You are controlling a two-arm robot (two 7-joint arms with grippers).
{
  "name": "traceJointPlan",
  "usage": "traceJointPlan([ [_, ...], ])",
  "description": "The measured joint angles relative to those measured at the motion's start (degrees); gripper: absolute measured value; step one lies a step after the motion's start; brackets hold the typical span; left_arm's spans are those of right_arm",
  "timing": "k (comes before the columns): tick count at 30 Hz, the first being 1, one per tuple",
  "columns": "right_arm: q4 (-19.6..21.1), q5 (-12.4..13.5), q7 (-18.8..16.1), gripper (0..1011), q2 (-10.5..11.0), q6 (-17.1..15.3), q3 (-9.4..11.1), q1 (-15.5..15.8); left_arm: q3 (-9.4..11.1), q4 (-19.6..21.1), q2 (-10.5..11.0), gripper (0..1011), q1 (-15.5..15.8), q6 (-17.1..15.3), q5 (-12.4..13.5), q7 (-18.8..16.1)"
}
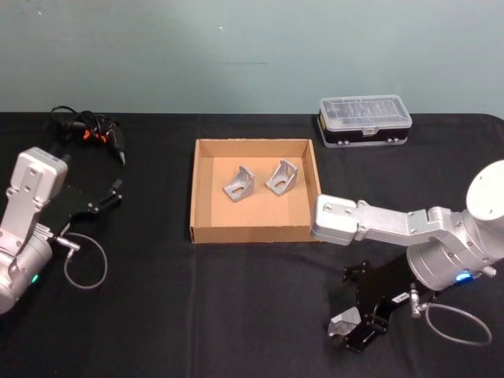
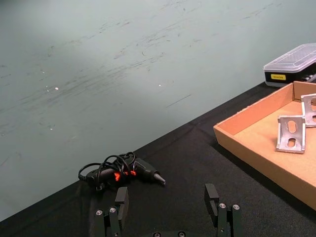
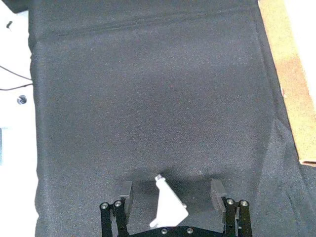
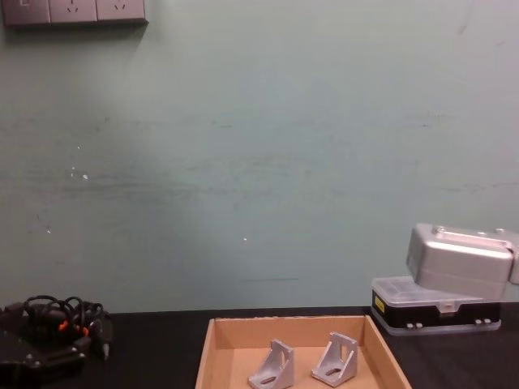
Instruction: Use one hand to pick up the angle iron from the table and place it into the box.
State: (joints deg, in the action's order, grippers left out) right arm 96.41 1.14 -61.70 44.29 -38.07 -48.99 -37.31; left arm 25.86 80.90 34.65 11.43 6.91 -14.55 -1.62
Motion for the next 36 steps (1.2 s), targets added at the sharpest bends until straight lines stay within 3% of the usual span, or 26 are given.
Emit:
traceJointPlan([
  [21, -0.4, 1.0, 3.0, 1002, 0.5, -1.6, -3.2, -1.9, 0.0, 0.0, 0.0, 1011, 0.0, 0.0, 0.0, 0.0],
  [31, -0.4, 0.9, 3.0, 1003, 0.5, -1.6, -3.2, -1.9, 0.0, 0.0, 0.0, 1011, 0.0, 0.0, 0.0, 0.0],
  [36, -0.4, 0.9, 3.0, 917, 0.5, -1.5, -3.2, -1.9, 0.0, 0.0, 0.0, 1011, 0.0, 0.0, 0.0, 0.0],
])
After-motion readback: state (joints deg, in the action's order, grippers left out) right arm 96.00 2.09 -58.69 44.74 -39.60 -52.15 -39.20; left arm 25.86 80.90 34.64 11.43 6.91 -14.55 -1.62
